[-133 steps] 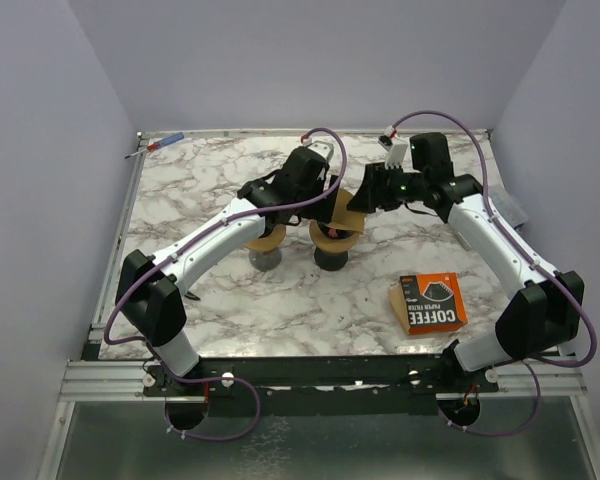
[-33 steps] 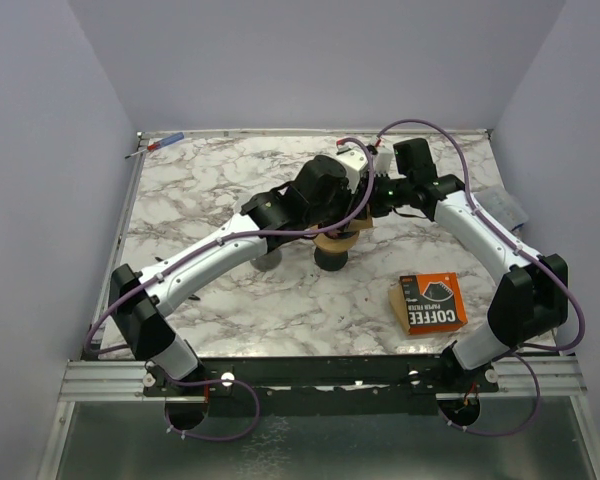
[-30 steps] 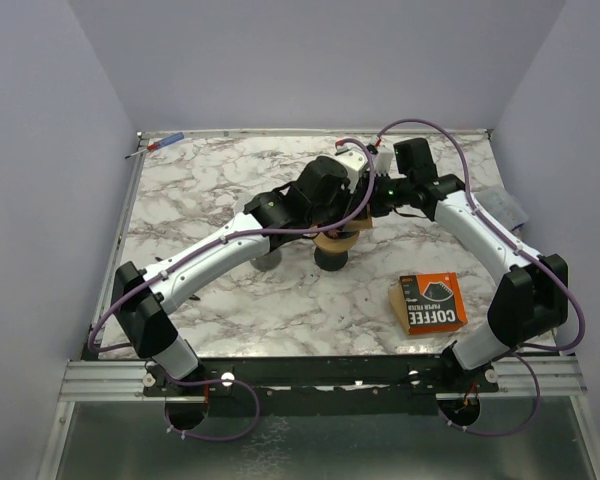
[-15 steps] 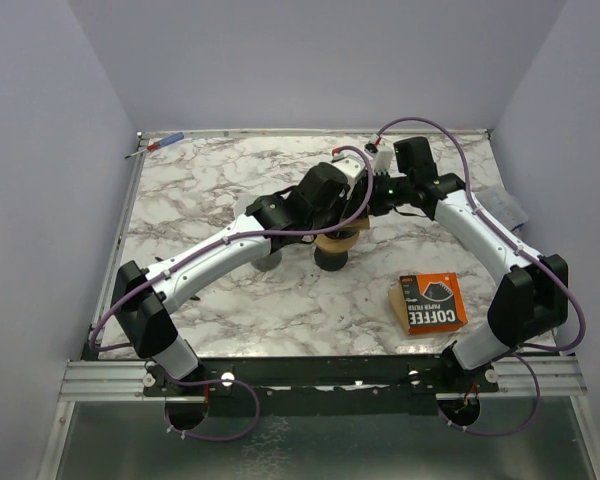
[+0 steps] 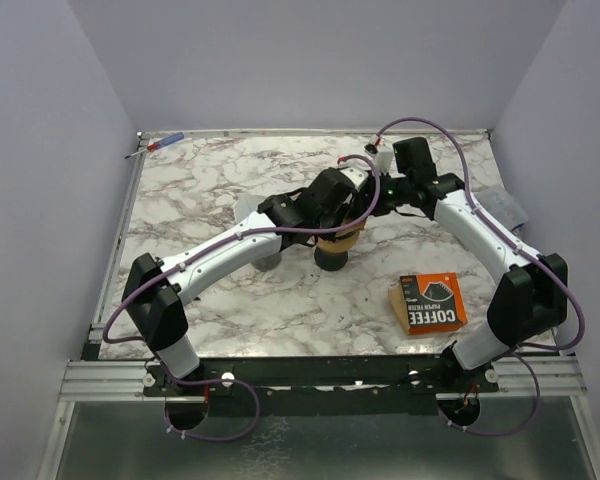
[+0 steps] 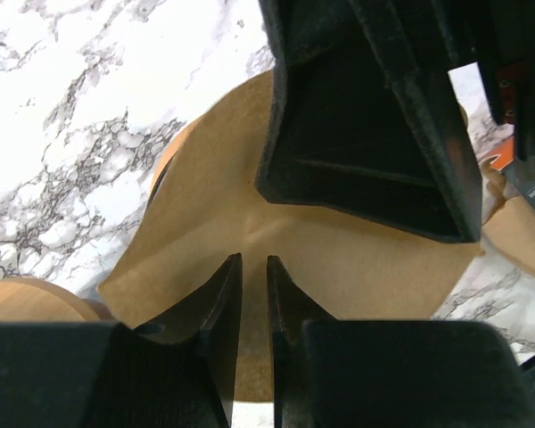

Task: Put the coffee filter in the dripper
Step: Place the coffee filter in the coffee dripper.

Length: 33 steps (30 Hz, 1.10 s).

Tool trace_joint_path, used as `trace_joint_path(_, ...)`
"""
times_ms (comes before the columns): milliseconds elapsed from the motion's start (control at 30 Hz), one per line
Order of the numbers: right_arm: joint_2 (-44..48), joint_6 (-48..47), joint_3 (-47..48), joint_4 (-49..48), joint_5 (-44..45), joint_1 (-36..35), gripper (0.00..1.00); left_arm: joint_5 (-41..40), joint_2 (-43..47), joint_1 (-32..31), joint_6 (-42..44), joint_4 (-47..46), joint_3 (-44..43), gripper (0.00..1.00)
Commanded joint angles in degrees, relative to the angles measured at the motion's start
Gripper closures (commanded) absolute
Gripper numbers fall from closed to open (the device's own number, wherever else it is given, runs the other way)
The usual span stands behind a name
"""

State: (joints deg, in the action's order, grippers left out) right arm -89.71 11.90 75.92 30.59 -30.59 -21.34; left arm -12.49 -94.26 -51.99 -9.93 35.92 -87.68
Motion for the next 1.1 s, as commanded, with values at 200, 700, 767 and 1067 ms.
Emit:
trace_joint_path(200, -2.5, -1.9, 1.1, 1.0, 4.7, -2.7, 0.45, -2.9, -3.7, -0.1, 0.2, -0.3, -3.2, 0.82)
trace_joint_path(700, -4.6, -1.8, 1.3, 1.9, 6.6, -2.8, 0.65, -8.6, -2.6, 0.0, -2.0, -4.6, 1.6, 0.83)
trace_joint_path(767, -5.0, -1.9, 1.5, 2.4, 7.0, -3.0, 0.66, -8.2, -1.9, 0.1, -2.2, -4.9, 1.4, 0.82)
trace_joint_path(1067, -5.3, -2.1, 2.7, 3.6, 8.8, -3.7, 0.67, -3.2, 3.0, 0.1, -4.0, -5.8, -1.6, 0.40)
